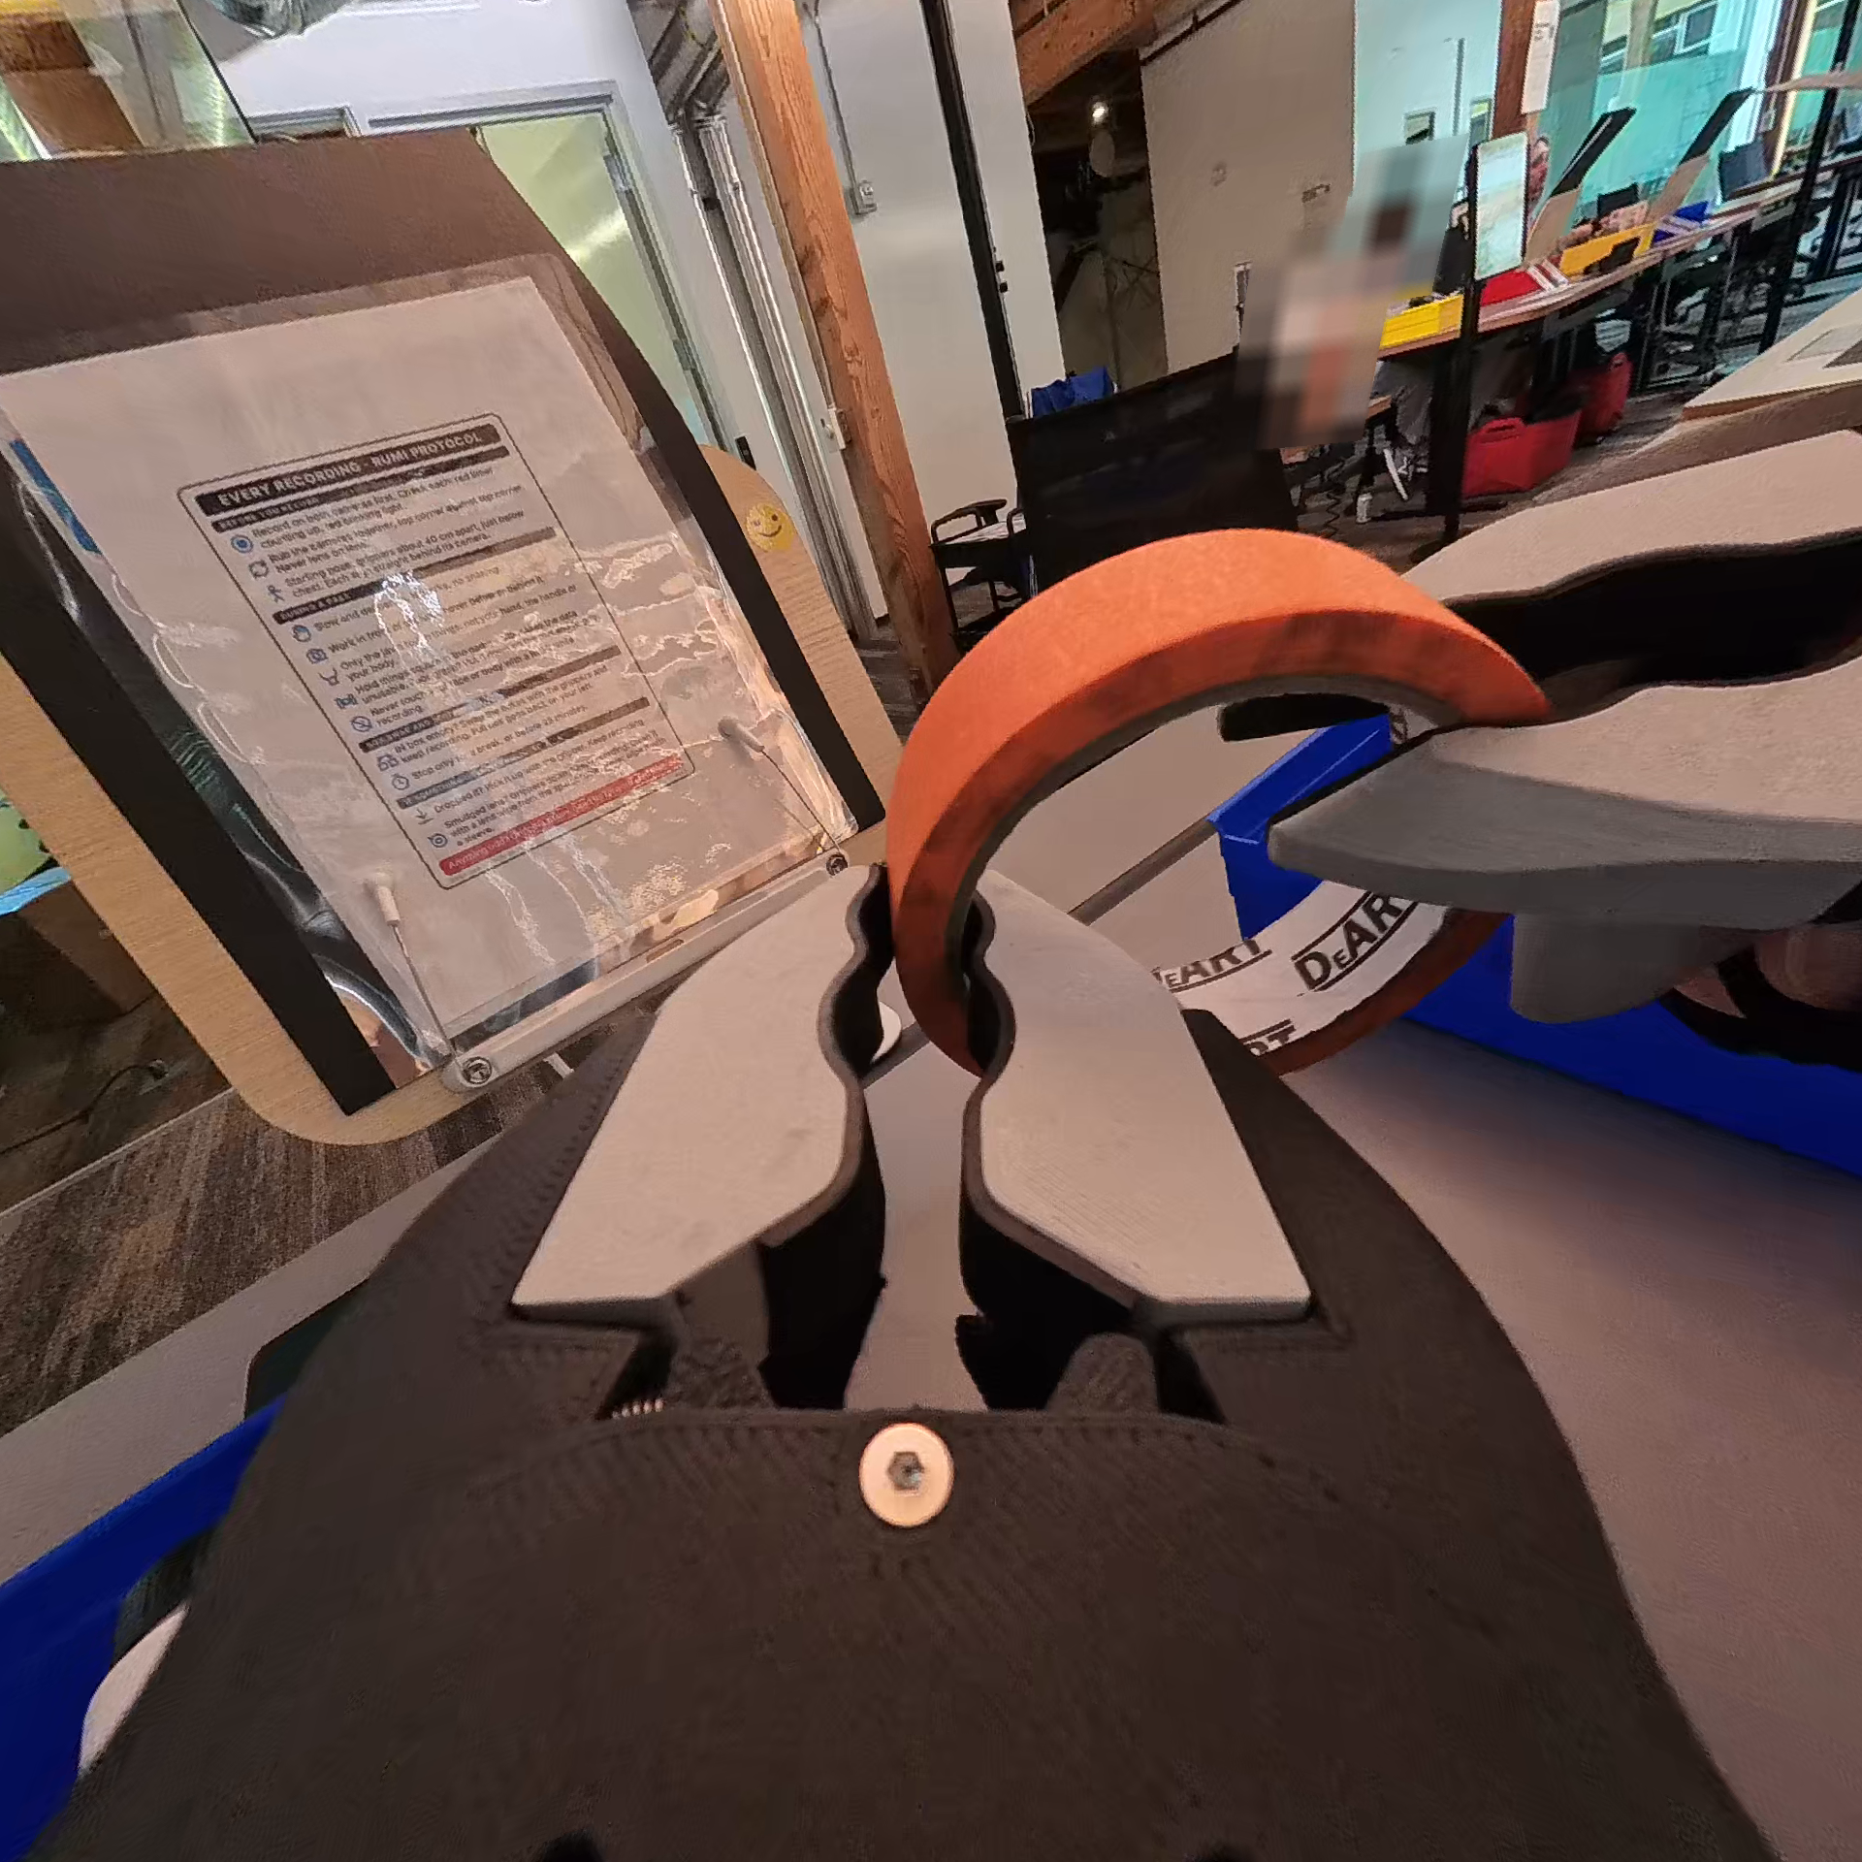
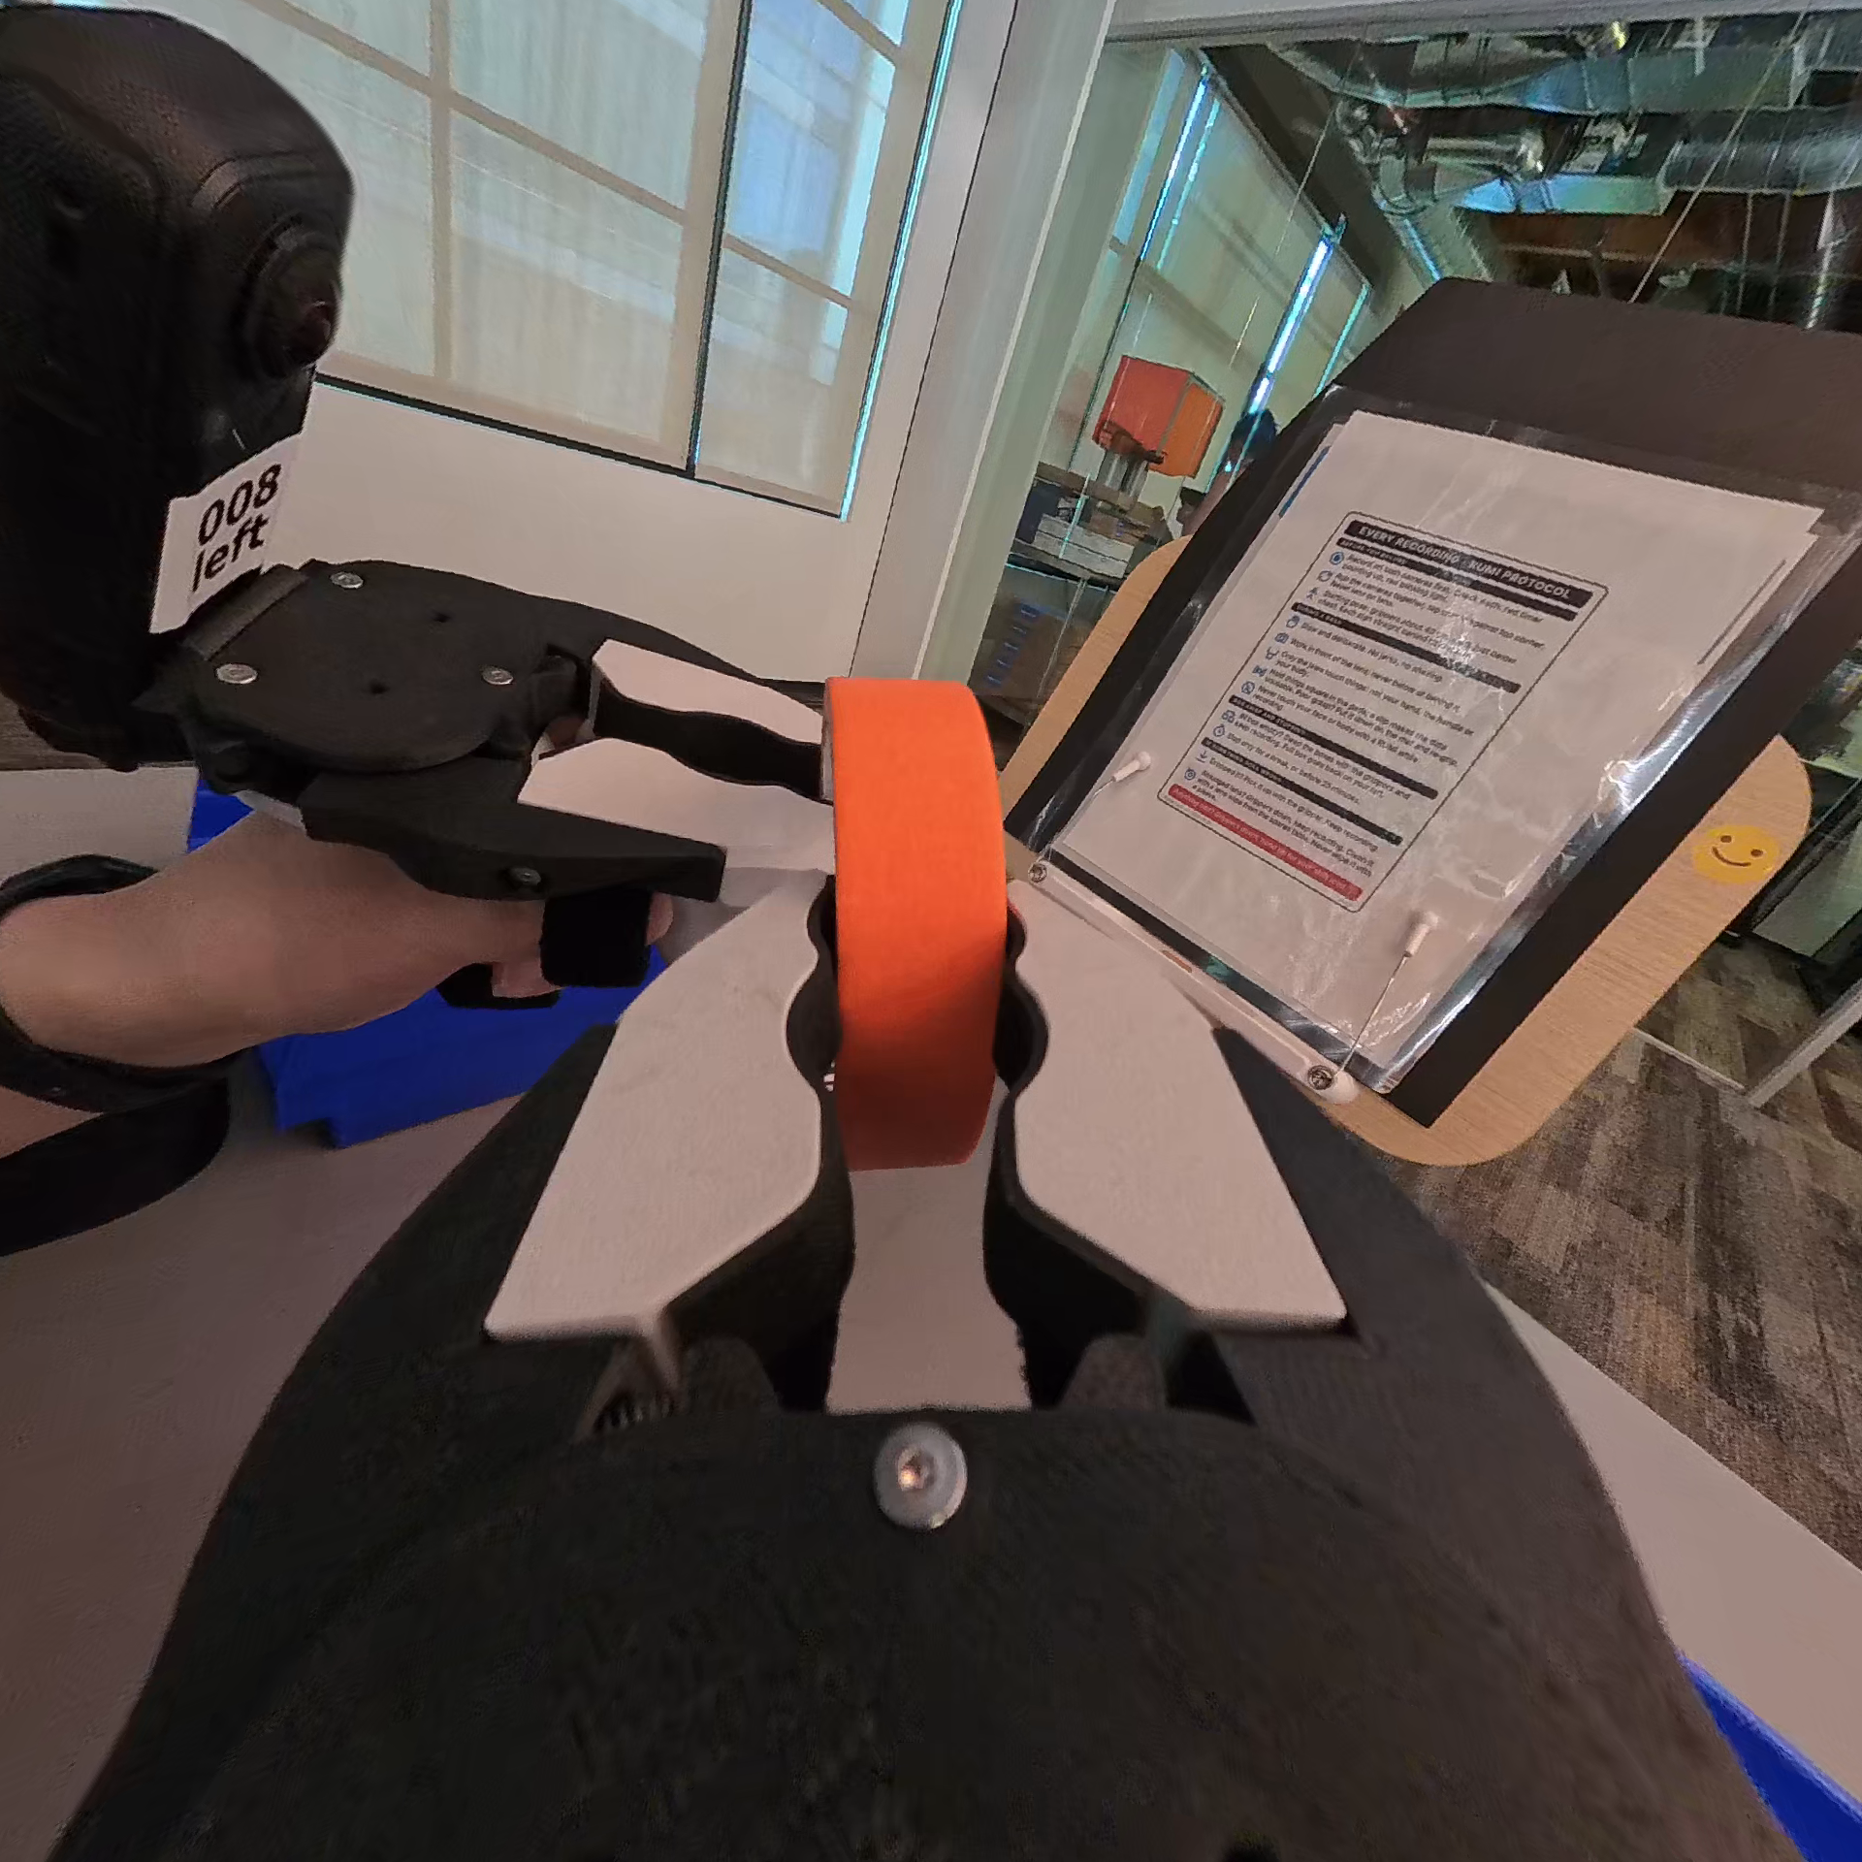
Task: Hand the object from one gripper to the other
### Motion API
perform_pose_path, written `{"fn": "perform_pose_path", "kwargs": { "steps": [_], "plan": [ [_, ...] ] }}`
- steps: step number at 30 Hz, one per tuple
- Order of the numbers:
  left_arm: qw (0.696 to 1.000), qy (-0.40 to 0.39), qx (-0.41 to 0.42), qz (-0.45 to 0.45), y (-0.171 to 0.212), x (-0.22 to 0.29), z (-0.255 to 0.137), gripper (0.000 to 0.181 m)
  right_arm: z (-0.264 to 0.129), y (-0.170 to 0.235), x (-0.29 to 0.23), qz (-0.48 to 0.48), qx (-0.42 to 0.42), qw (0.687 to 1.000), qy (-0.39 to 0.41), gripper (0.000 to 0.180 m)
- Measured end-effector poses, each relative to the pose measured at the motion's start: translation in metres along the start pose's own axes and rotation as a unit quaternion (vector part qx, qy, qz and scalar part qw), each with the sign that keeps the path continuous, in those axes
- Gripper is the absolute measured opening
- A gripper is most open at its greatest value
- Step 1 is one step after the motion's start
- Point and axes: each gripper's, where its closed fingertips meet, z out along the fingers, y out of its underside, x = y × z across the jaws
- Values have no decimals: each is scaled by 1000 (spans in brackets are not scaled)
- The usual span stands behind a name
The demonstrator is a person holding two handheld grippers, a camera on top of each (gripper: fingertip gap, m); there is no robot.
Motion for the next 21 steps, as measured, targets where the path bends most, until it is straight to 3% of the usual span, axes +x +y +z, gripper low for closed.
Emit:
{"fn": "perform_pose_path", "kwargs": {
  "steps": [1, 8, 12, 21],
  "plan": [
    [1000, 0, -2, 4, 1, 0, 0, 17, 0, 1, 1, 7, 0, 1000, -2, 28],
    [998, -14, -8, 55, 0, -1, 0, 36, -4, 2, 20, 107, 10, 994, -21, 28],
    [999, -9, -10, 52, -2, -2, -1, 46, -6, 0, 25, 113, 16, 993, -22, 28],
    [995, 65, -38, -65, 13, 8, 5, 24, 1, -2, -2, -12, 13, 1000, -11, 29]
  ]
}}
